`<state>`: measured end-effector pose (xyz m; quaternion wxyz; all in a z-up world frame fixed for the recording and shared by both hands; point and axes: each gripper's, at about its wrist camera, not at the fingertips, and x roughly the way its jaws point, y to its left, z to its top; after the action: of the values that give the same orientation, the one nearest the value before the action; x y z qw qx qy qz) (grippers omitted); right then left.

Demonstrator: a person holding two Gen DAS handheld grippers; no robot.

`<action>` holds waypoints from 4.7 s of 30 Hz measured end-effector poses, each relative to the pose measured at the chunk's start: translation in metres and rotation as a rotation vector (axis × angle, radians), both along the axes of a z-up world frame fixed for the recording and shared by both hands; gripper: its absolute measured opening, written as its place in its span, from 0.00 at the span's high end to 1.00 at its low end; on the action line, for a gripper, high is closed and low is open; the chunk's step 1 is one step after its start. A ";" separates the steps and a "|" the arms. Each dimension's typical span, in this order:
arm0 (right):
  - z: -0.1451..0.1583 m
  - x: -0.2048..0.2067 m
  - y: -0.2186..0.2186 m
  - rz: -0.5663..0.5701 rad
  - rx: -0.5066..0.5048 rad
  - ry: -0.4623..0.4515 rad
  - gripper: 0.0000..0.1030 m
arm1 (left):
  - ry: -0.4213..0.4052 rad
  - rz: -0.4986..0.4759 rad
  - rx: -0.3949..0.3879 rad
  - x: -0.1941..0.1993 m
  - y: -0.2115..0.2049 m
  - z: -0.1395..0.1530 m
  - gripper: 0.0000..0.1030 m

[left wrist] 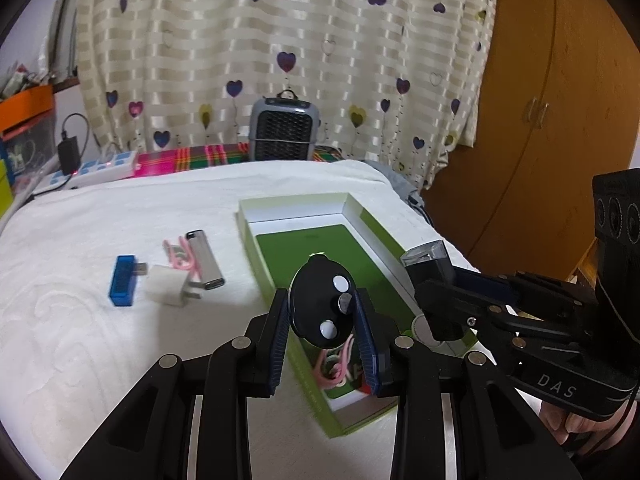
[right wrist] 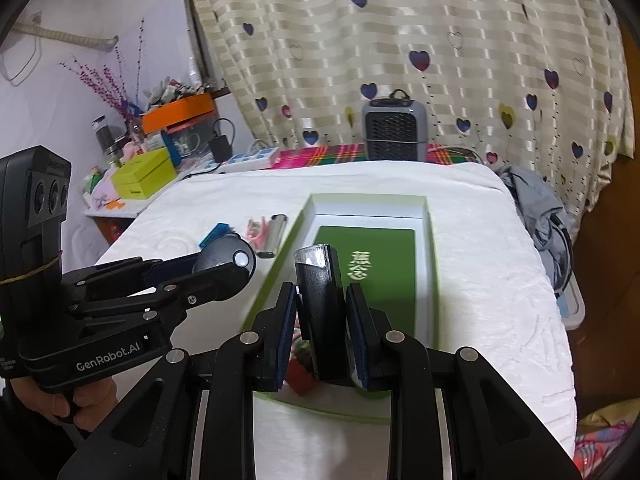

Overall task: Organize rigid objects
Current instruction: 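Carry the black round case and the black cylinder over the green box with both grippers, then lower the case and cylinder into the box and open both grippers, then withdraw both grippers from the box, then grasp the blue USB stick with the left gripper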

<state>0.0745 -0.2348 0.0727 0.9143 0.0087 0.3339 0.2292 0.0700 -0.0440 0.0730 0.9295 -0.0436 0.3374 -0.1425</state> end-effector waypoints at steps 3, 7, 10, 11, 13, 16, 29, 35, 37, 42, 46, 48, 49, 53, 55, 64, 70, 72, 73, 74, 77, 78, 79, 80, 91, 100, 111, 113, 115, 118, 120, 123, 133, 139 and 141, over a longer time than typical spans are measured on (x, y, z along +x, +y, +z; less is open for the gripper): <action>-0.004 0.006 -0.005 -0.018 0.000 0.012 0.74 | 0.005 -0.017 0.006 0.007 -0.008 -0.004 0.71; -0.010 0.013 -0.008 -0.032 -0.004 0.027 0.74 | 0.014 -0.033 0.009 0.015 -0.015 -0.008 0.71; -0.014 0.017 -0.011 -0.038 -0.005 0.036 0.74 | 0.027 -0.039 0.012 0.021 -0.019 -0.014 0.71; -0.015 0.019 -0.011 -0.040 -0.006 0.038 0.74 | 0.030 -0.042 0.013 0.022 -0.020 -0.015 0.71; -0.018 0.022 -0.012 -0.044 -0.009 0.044 0.74 | 0.036 -0.047 0.015 0.025 -0.022 -0.018 0.71; -0.021 0.026 -0.012 -0.045 -0.013 0.050 0.74 | 0.042 -0.052 0.012 0.030 -0.023 -0.021 0.70; -0.030 0.038 -0.011 -0.044 -0.038 0.066 0.74 | 0.071 -0.057 0.031 0.041 -0.027 -0.035 0.70; -0.034 0.041 -0.014 -0.045 -0.039 0.080 0.74 | 0.063 -0.061 0.049 0.043 -0.031 -0.035 0.70; -0.035 0.042 -0.015 -0.045 -0.040 0.085 0.74 | 0.063 -0.065 0.049 0.044 -0.032 -0.035 0.70; -0.035 0.042 -0.016 -0.052 -0.044 0.084 0.74 | 0.072 -0.088 0.019 0.045 -0.031 -0.035 0.70; -0.034 0.040 -0.018 -0.060 -0.047 0.083 0.74 | 0.058 -0.098 0.008 0.042 -0.031 -0.032 0.70; -0.033 0.039 -0.018 -0.062 -0.048 0.080 0.74 | 0.052 -0.099 0.001 0.040 -0.030 -0.030 0.70; -0.032 0.037 -0.018 -0.062 -0.050 0.078 0.74 | 0.051 -0.099 -0.001 0.039 -0.029 -0.030 0.70; -0.028 0.033 -0.015 -0.060 -0.059 0.071 0.74 | 0.047 -0.095 -0.009 0.035 -0.026 -0.027 0.70; -0.026 0.030 -0.013 -0.058 -0.066 0.067 0.74 | 0.047 -0.091 -0.009 0.033 -0.025 -0.026 0.70; -0.016 0.015 -0.006 -0.066 -0.101 0.044 0.66 | 0.034 -0.070 0.003 0.019 -0.020 -0.017 0.70; -0.011 0.007 -0.003 -0.079 -0.118 0.026 0.56 | 0.024 -0.059 0.001 0.008 -0.015 -0.013 0.71; -0.010 0.005 -0.002 -0.079 -0.123 0.019 0.54 | 0.023 -0.055 0.000 0.004 -0.012 -0.012 0.71; -0.010 0.004 -0.001 -0.078 -0.124 0.017 0.53 | 0.022 -0.053 -0.001 0.002 -0.011 -0.012 0.71; -0.010 0.004 0.000 -0.077 -0.126 0.017 0.52 | 0.021 -0.053 -0.003 0.000 -0.009 -0.011 0.71; -0.009 0.000 0.003 -0.066 -0.128 0.009 0.49 | 0.018 -0.049 -0.006 -0.004 -0.005 -0.011 0.71; -0.009 -0.002 0.004 -0.063 -0.129 0.005 0.47 | 0.018 -0.047 -0.006 -0.007 -0.003 -0.011 0.71; -0.009 -0.003 0.005 -0.061 -0.130 0.003 0.47 | 0.018 -0.046 -0.006 -0.008 -0.002 -0.011 0.71; -0.009 -0.004 0.006 -0.057 -0.130 0.003 0.46 | 0.018 -0.043 -0.006 -0.009 -0.001 -0.011 0.71; -0.006 -0.015 -0.001 -0.067 -0.109 0.004 0.37 | 0.020 -0.010 -0.010 -0.025 0.017 -0.012 0.71; -0.006 -0.020 -0.009 -0.066 -0.081 0.034 0.37 | 0.030 0.013 -0.018 -0.031 0.027 -0.015 0.71; -0.003 -0.027 0.006 -0.018 -0.086 0.016 0.37 | 0.025 0.030 -0.021 -0.038 0.038 -0.016 0.71; -0.003 -0.028 0.008 -0.011 -0.088 0.014 0.37 | 0.024 0.036 -0.022 -0.041 0.040 -0.015 0.71; -0.002 -0.029 0.011 0.001 -0.087 0.011 0.37 | 0.024 0.041 -0.025 -0.042 0.041 -0.015 0.71; -0.002 -0.030 0.017 0.015 -0.090 0.006 0.37 | 0.026 0.046 -0.028 -0.041 0.043 -0.013 0.71; -0.001 -0.030 0.019 0.022 -0.090 0.003 0.37 | 0.027 0.049 -0.031 -0.041 0.044 -0.013 0.71; 0.001 -0.029 0.023 0.028 -0.093 -0.003 0.37 | 0.026 0.049 -0.030 -0.041 0.045 -0.013 0.71; 0.003 -0.024 0.023 0.017 -0.071 -0.017 0.37 | 0.022 0.098 -0.036 -0.040 0.068 -0.012 0.71; 0.003 -0.020 0.018 -0.002 -0.063 -0.017 0.39 | 0.037 0.164 -0.047 -0.033 0.092 -0.016 0.71; 0.002 -0.017 0.022 0.006 -0.064 -0.009 0.44 | 0.042 0.176 -0.047 -0.030 0.097 -0.017 0.71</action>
<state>0.0574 -0.2132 0.0743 0.9149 -0.0226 0.3368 0.2213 0.0397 0.0527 0.0557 0.9298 -0.0976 0.3484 -0.0673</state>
